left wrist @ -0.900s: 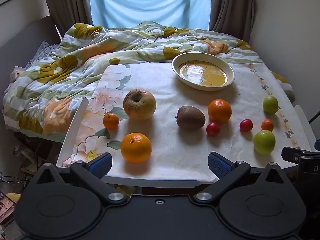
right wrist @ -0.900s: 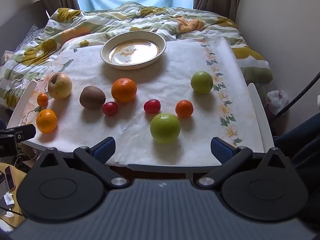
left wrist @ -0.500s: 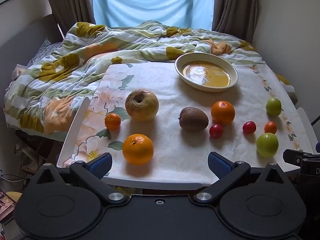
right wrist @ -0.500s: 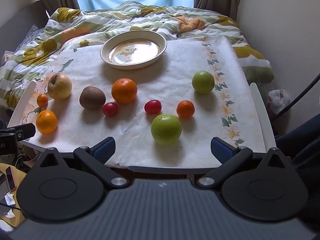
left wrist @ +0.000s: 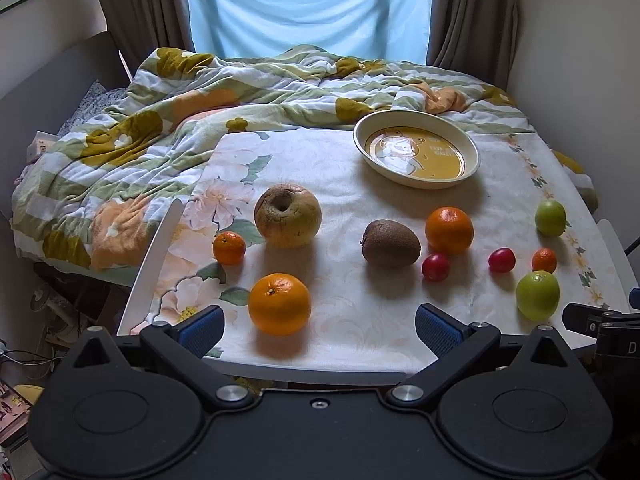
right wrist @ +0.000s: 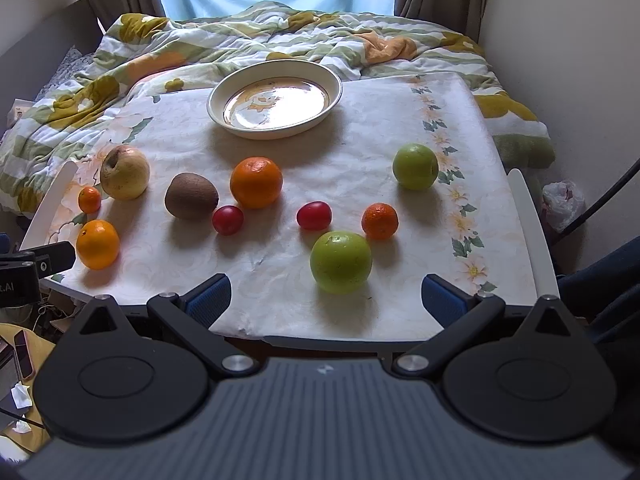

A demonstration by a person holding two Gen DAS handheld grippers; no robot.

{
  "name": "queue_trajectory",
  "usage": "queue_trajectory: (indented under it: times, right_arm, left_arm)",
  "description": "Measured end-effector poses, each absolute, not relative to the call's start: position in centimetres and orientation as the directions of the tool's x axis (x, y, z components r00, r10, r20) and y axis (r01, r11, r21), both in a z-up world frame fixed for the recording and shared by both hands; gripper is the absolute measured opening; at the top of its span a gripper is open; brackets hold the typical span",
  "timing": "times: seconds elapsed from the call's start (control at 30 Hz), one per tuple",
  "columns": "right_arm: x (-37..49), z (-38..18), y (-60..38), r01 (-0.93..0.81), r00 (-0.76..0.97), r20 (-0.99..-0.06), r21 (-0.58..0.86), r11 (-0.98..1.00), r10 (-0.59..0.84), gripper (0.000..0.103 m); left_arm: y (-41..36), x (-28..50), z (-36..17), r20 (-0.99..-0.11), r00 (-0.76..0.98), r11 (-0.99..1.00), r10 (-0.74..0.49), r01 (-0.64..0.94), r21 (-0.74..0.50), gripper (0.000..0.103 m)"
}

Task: Organize fruits
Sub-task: 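Move both tools toward the fruits on the cloth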

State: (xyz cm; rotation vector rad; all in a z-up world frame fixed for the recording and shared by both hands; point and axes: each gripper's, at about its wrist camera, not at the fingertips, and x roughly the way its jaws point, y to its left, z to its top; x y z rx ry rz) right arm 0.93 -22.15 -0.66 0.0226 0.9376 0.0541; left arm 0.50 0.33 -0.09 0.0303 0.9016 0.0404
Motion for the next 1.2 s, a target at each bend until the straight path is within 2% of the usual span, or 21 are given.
queue_trajectory:
  times: [1.2]
  right_arm:
    - [0.78,-0.28,-22.03,-0.035,0.602,-0.796,0.05,0.998,0.061,0.103]
  left_arm:
    - [0.4,0.38,0.5,-0.764,0.644,0.999,0.033,-0.017,0.029,0.103]
